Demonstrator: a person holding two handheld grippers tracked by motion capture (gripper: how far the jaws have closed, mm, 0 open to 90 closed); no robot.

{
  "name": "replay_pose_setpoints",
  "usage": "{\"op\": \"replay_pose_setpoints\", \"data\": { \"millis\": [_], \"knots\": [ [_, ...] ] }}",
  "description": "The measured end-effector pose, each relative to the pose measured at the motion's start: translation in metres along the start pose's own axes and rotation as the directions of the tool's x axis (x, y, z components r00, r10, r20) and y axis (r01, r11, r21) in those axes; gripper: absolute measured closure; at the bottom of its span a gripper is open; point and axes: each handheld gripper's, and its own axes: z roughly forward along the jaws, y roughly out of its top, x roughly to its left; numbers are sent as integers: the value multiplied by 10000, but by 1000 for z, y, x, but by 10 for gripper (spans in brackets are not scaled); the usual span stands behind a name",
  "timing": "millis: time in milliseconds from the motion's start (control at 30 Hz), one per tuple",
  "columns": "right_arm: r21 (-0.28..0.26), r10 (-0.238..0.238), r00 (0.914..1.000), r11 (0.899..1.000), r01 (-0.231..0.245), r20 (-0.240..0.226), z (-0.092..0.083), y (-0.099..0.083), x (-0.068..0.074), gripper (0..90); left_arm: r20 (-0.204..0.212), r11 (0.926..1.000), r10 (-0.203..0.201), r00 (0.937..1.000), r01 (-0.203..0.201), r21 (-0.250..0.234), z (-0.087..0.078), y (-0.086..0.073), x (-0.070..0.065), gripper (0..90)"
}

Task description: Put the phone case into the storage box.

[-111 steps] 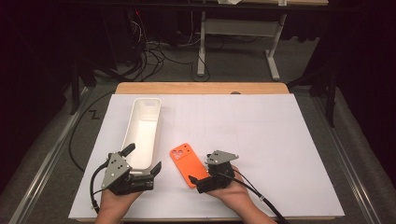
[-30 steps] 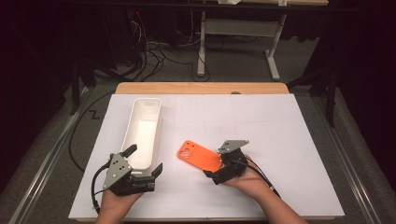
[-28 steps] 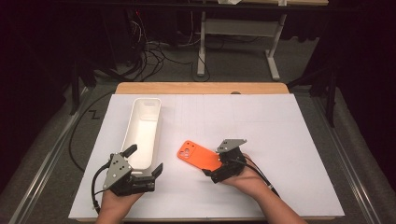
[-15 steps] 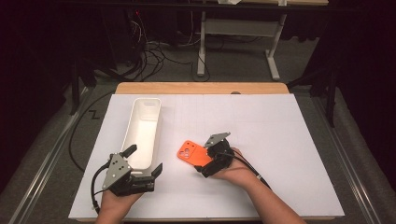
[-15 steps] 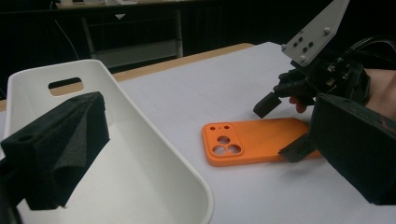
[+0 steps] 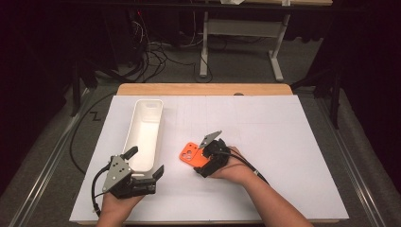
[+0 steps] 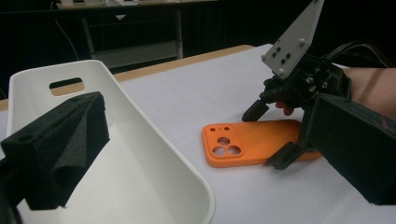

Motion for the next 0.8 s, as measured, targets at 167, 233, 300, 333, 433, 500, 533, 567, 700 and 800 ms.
{"op": "replay_pose_setpoints", "data": {
  "millis": [167, 233, 300, 333, 433, 500, 533, 567, 700, 800],
  "knots": [
    [369, -313, 9994, 9988, 319, -173, 1, 5, -3, 83, 7, 10000, -13, 10000, 13, -16, -1, 0, 0, 1],
    [471, -402, 9990, 9980, 411, -187, 1, 7, -3, 94, 1, 10000, -12, 10000, 12, -21, -1, 0, 0, 1],
    [504, -382, 9991, 9980, 391, -185, 1, 7, -4, 112, -2, 10000, -14, 10000, 14, -21, -1, 0, 0, 1],
    [510, -290, 9994, 9983, 298, -172, 0, 7, -3, 129, -3, 10000, -13, 10000, 13, -21, -1, 0, 0, 1],
    [495, -221, 9996, 9985, 231, -198, -2, 6, -5, 164, 7, 10000, 5, 10000, -5, -18, -1, 0, -1, 1],
    [538, -205, 9996, 9983, 214, -174, -2, 7, -5, 166, 7, 10000, 16, 10000, -16, -15, -1, 0, -1, 1],
    [539, -197, 9997, 9983, 206, -174, -2, 7, -4, 167, 6, 10000, 16, 10000, -16, -14, -1, 0, -1, 1],
    [530, -184, 9997, 9984, 192, -168, -2, 7, -4, 168, 1, 10000, 10, 10000, -10, -12, -1, 0, -1, 1],
    [564, -220, 9997, 9982, 227, -130, -2, 8, -4, 170, 3, 10000, 6, 10000, -6, -4, 0, 0, -1, 1],
    [582, -182, 9998, 9981, 188, -108, -2, 8, -4, 169, 3, 10000, 2, 10000, -2, -9, 0, 0, 0, 1]
  ]
}}
